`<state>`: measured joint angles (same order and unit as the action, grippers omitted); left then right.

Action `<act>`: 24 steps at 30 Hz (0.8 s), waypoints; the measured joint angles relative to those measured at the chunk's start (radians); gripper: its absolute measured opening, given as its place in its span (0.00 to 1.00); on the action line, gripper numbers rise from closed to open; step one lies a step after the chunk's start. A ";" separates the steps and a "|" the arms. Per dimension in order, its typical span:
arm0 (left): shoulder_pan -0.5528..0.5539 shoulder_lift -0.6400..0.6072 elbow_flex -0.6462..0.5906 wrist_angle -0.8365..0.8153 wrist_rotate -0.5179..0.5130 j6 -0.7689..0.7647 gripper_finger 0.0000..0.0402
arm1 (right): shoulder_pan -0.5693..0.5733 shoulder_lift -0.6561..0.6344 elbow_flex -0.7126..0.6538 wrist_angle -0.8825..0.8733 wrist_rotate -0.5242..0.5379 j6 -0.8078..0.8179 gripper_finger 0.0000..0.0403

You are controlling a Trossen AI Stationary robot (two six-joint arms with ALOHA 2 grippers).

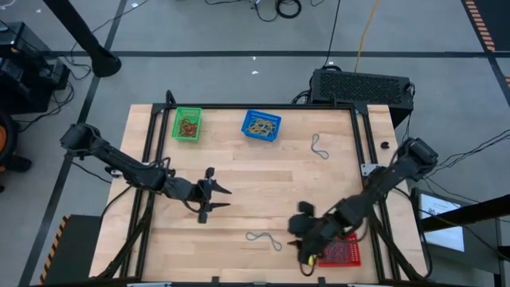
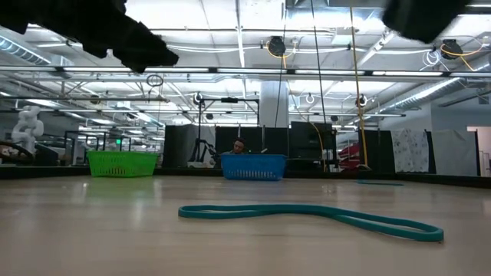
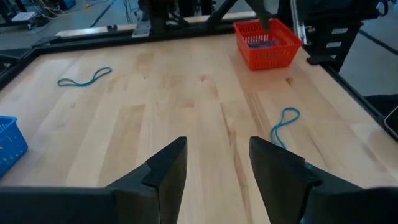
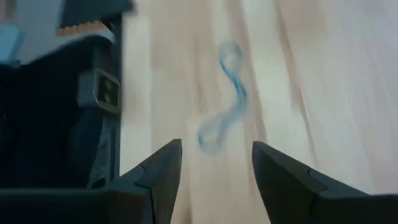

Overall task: Sort rubber bands into baskets
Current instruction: Put the blue rubber band into the red bin

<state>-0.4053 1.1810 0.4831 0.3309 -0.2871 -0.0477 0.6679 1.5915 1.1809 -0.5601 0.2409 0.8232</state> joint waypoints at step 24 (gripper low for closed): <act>-0.008 0.114 0.001 0.057 0.003 -0.052 0.45 | -0.119 0.425 0.000 0.594 0.126 -0.498 0.40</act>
<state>-0.4129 1.2945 0.4839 0.3876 -0.2842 -0.0997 0.5486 2.0167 1.1805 0.0335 0.3673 0.3256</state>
